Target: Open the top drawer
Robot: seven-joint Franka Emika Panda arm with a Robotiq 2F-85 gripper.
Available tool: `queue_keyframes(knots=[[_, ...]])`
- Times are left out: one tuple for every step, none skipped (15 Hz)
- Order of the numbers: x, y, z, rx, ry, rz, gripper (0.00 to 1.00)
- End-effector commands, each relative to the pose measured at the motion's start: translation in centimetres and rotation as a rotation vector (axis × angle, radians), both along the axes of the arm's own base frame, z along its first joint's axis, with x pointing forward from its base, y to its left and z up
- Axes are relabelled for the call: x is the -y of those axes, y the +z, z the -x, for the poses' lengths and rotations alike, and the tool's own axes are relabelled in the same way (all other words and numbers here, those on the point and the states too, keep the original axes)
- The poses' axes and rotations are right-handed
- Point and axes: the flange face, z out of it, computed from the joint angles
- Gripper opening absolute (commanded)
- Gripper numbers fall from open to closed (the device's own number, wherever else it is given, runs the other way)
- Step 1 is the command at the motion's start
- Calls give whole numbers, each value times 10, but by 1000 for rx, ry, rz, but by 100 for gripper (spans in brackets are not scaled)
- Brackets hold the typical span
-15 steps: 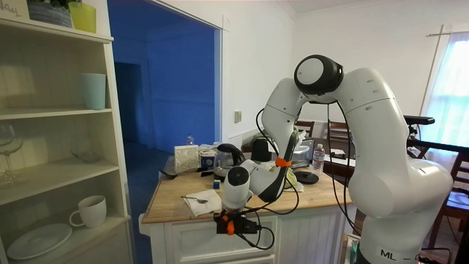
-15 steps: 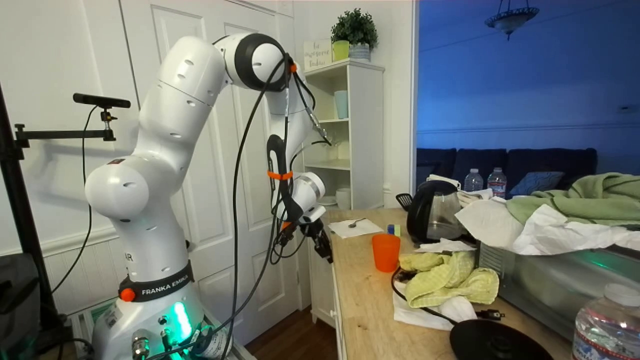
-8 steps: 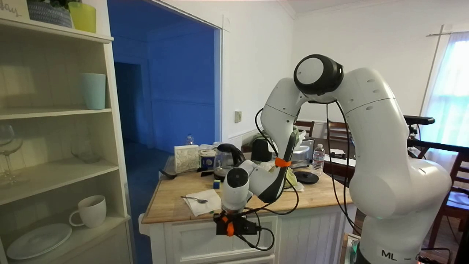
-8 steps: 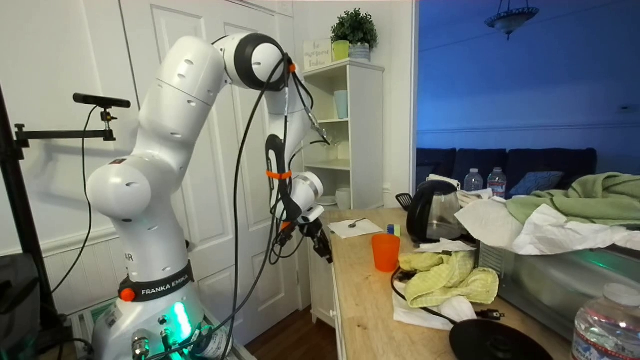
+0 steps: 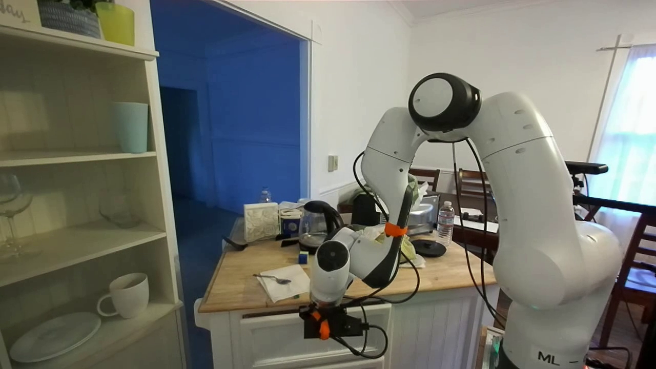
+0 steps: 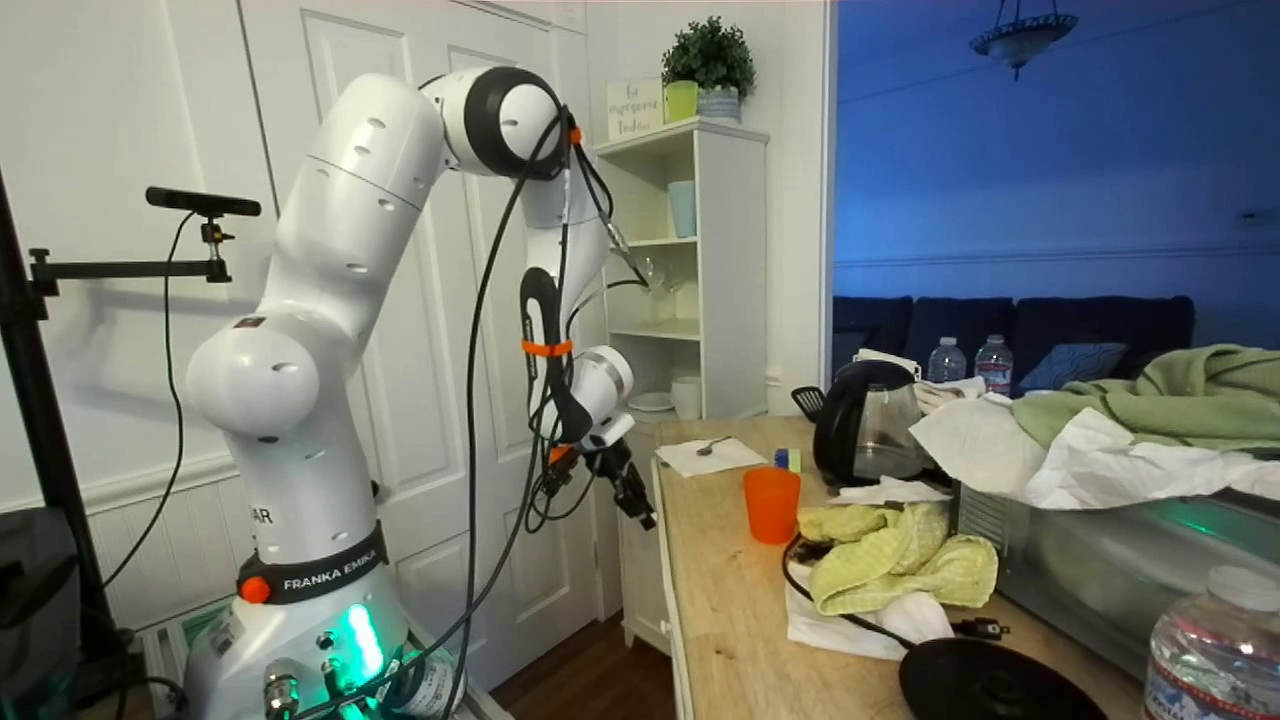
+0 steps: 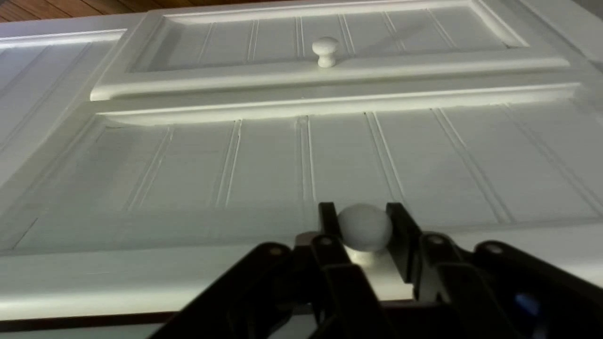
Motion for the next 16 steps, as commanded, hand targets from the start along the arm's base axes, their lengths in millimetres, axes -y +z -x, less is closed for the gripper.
queue_keyframes(knots=[[-2, -15, 50, -78, -66, 0, 8], [-5, -18, 55, -91, -71, -6, 8], [-7, -20, 59, -106, -76, -10, 8], [-10, -24, 62, -117, -80, -15, 8], [-12, -27, 65, -130, -85, -24, 8], [-14, -30, 68, -144, -91, -33, 8], [-16, -33, 70, -158, -98, -45, 8], [-18, -36, 73, -175, -106, -56, 8], [-20, -40, 76, -189, -112, -69, 8], [-21, -43, 78, -201, -120, -82, 8], [-22, -48, 80, -215, -124, -93, 8], [-23, -53, 81, -226, -131, -105, 8], [-24, -57, 82, -236, -136, -118, 8], [-24, -61, 83, -245, -136, -129, 8], [-24, -64, 82, -248, -140, -135, 8], [-24, -66, 82, -251, -142, -138, 8]])
